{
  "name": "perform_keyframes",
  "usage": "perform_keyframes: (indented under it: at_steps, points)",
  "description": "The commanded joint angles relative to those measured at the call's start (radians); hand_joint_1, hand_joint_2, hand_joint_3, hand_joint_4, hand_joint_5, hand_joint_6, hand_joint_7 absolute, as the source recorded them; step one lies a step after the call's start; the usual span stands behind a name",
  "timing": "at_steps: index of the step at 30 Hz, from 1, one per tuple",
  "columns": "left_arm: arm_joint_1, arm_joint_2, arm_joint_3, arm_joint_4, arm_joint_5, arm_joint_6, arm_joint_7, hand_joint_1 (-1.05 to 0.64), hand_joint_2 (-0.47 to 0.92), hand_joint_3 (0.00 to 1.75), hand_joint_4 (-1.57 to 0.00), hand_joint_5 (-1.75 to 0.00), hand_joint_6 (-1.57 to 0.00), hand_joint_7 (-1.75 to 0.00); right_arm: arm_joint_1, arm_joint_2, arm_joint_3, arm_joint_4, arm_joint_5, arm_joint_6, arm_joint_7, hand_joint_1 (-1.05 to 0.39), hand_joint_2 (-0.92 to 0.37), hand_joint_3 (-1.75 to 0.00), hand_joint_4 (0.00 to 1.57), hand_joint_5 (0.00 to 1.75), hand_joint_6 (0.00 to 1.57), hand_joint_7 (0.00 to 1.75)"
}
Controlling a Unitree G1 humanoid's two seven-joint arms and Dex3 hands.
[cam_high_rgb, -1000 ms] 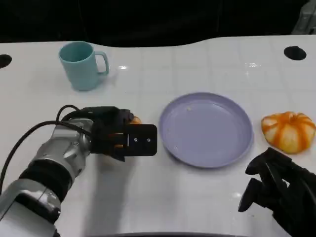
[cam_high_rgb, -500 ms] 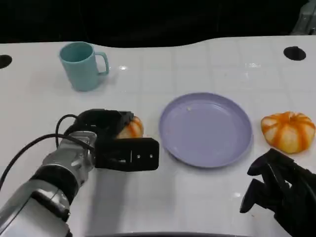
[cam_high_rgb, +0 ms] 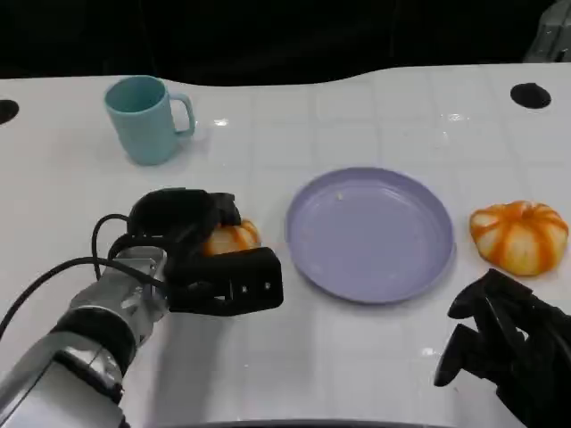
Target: Grasp the bread from the table and place it into the plate.
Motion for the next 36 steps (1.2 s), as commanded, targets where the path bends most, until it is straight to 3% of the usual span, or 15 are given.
perform_keyframes:
  at_steps: [1,4,13,14,16,22,31,36]
  points:
    - [0.021,0.004,0.018,0.008,-0.02,-0.018,0.045,-0.19,0.91,0.29,-0.84,-1.75,-0.66,-1.58,0.003,-0.015,-0.008,-0.009,0.008,0.0,0.004,-0.48,-0.92,-0.36,0.64,1.75,0.48,1.62]
    - [0.017,-0.004,0.034,0.002,-0.032,-0.019,0.068,-0.15,0.88,0.32,-0.86,-1.75,-0.59,-1.73,0.001,-0.013,-0.01,-0.006,0.013,0.005,0.003,-0.47,-0.92,-0.35,0.64,1.75,0.48,1.62]
    - [-0.023,-0.037,0.113,-0.039,-0.109,-0.009,0.069,-0.16,0.9,0.41,-0.87,-1.75,-0.57,-1.75,-0.004,-0.01,-0.011,-0.008,0.011,0.017,-0.005,-0.47,-0.92,-0.34,0.65,1.75,0.49,1.62]
    - [-0.031,-0.041,0.122,-0.048,-0.117,-0.003,0.068,-0.16,0.89,0.44,-0.87,-1.75,-0.57,-1.75,-0.004,-0.009,-0.011,-0.007,0.01,0.016,-0.005,-0.47,-0.92,-0.34,0.65,1.75,0.49,1.62]
    - [-0.045,-0.048,0.135,-0.062,-0.127,0.008,0.06,-0.15,0.76,0.69,-0.89,-1.75,-0.59,-1.75,-0.006,-0.009,-0.01,-0.003,0.008,0.012,-0.003,-0.47,-0.92,-0.34,0.65,1.75,0.49,1.62]
    - [-0.082,-0.066,0.146,-0.096,-0.139,0.017,0.047,-0.14,0.64,0.87,-0.91,-1.75,-0.61,-1.75,-0.009,-0.011,-0.008,0.006,0.004,0.003,0.005,-0.47,-0.92,-0.35,0.64,1.75,0.49,1.61]
    - [-0.127,-0.087,0.102,-0.13,-0.1,-0.007,0.029,-0.15,0.62,0.79,-0.84,-1.75,-0.61,-1.7,-0.008,-0.008,-0.002,0.012,-0.004,-0.007,0.009,-0.47,-0.92,-0.36,0.64,1.75,0.49,1.62]
    - [-0.141,-0.112,0.066,-0.138,-0.078,-0.025,0.015,-0.18,0.61,0.77,-0.92,-1.75,-0.63,-1.74,-0.007,-0.006,-0.001,0.009,0.0,-0.004,0.007,-0.46,-0.92,-0.36,0.64,1.75,0.49,1.62]
